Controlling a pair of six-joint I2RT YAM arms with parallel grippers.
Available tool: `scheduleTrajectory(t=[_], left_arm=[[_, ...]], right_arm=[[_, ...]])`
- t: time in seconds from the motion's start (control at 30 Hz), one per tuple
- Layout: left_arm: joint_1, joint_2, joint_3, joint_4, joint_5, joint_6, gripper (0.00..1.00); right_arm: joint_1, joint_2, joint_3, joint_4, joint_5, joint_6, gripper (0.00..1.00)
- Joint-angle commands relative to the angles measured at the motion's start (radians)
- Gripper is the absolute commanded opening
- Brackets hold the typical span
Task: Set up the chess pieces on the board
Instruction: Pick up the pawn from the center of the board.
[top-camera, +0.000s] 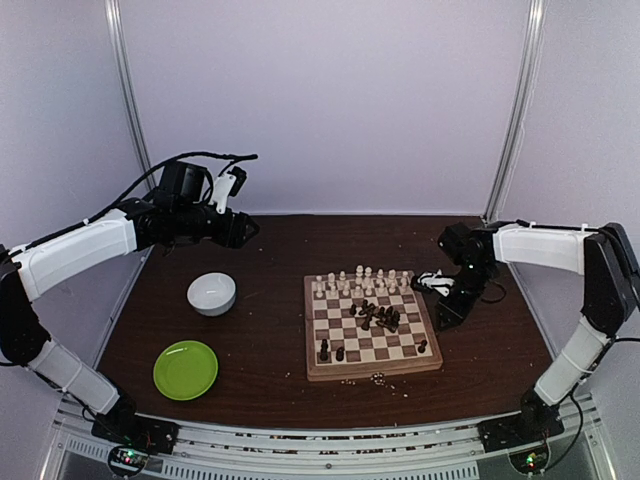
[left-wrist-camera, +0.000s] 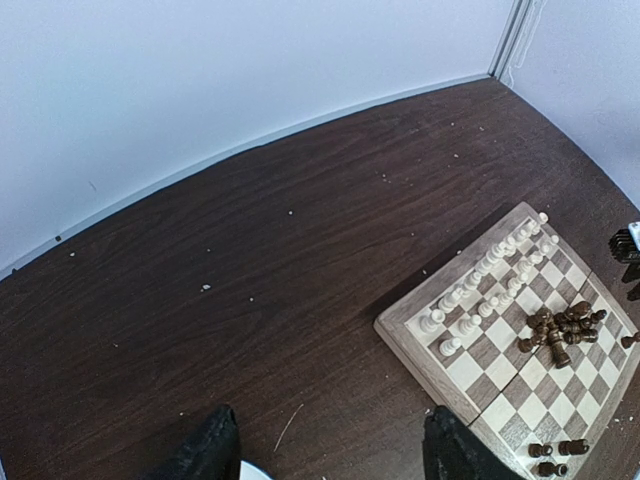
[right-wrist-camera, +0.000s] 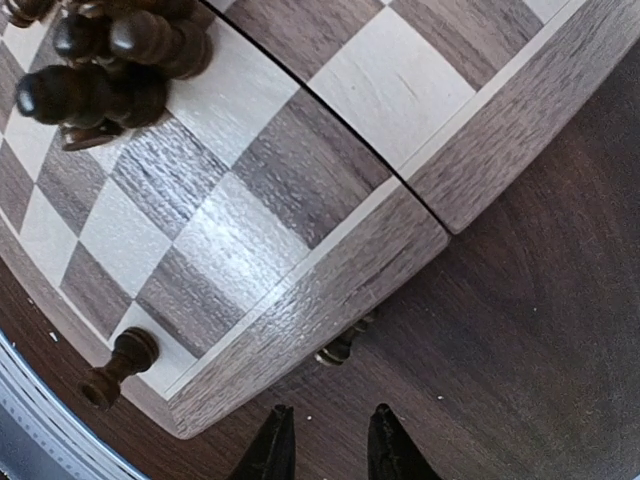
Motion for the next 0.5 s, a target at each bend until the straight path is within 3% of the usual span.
scheduleTrajectory(t=[0.0,0.47], left_arm=[[0.007,0.008,0.027,0.021,0.0,-0.003,0.64],[0.008,0.012,0.03,0.019,0.001,0.001,0.64]], right_arm=[[0.001,0.044,0.002,0.023,0.035,0.025,0.27],[0.002,0.115,0.024,0.03,0.027,0.034,0.27]])
